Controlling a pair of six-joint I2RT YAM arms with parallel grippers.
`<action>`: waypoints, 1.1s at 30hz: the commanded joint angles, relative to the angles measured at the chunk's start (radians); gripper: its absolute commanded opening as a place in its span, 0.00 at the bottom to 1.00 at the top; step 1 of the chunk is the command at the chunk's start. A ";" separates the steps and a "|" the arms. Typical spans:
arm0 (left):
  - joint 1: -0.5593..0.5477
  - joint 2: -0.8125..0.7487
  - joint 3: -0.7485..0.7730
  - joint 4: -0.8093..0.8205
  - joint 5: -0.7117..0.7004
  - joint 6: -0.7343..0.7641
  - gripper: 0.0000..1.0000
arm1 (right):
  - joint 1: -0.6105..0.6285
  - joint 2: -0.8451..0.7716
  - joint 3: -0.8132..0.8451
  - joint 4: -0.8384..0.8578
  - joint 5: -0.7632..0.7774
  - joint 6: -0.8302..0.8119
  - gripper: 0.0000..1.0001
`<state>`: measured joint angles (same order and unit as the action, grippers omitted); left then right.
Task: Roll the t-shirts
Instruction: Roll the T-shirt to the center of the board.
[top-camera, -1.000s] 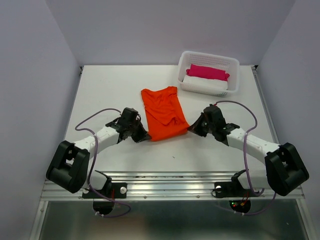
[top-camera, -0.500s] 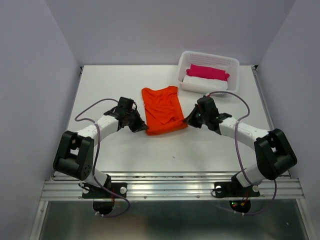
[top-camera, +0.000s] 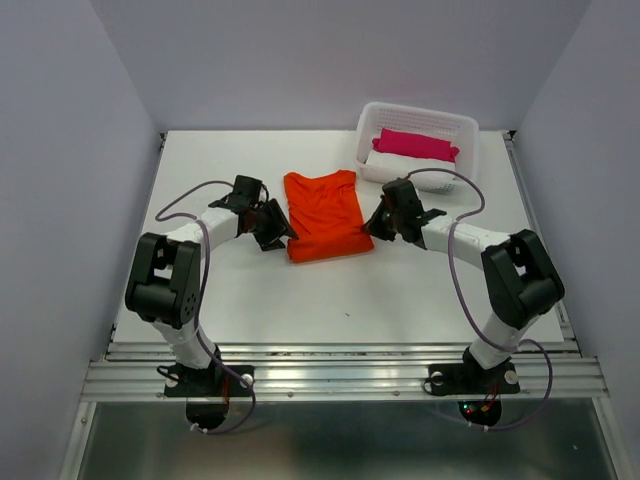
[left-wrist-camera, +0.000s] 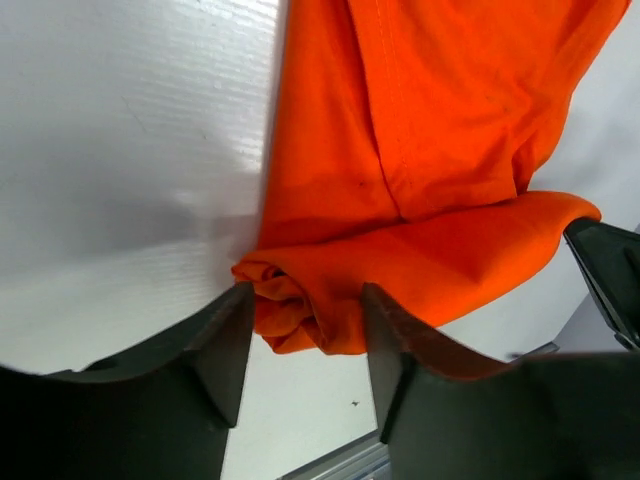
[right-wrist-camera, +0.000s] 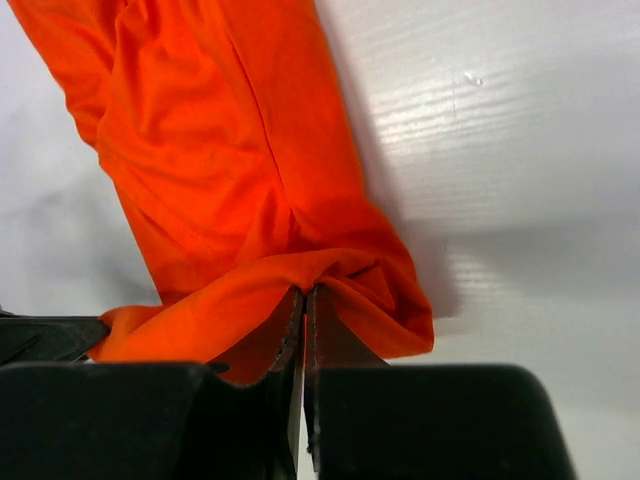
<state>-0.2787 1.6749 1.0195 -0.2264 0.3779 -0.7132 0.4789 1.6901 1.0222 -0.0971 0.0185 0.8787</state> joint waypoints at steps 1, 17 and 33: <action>0.016 0.040 0.082 -0.021 0.018 0.069 0.63 | -0.014 0.055 0.071 0.040 0.037 -0.037 0.05; -0.085 -0.251 0.038 -0.045 -0.228 0.090 0.68 | -0.033 -0.059 0.038 0.025 0.055 -0.061 0.57; -0.145 -0.107 -0.052 0.199 -0.023 0.023 0.54 | 0.032 -0.044 0.045 0.017 -0.069 -0.052 0.49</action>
<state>-0.4286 1.5333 0.9104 -0.0910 0.3500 -0.6998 0.5106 1.6093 1.0405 -0.1024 -0.0250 0.8135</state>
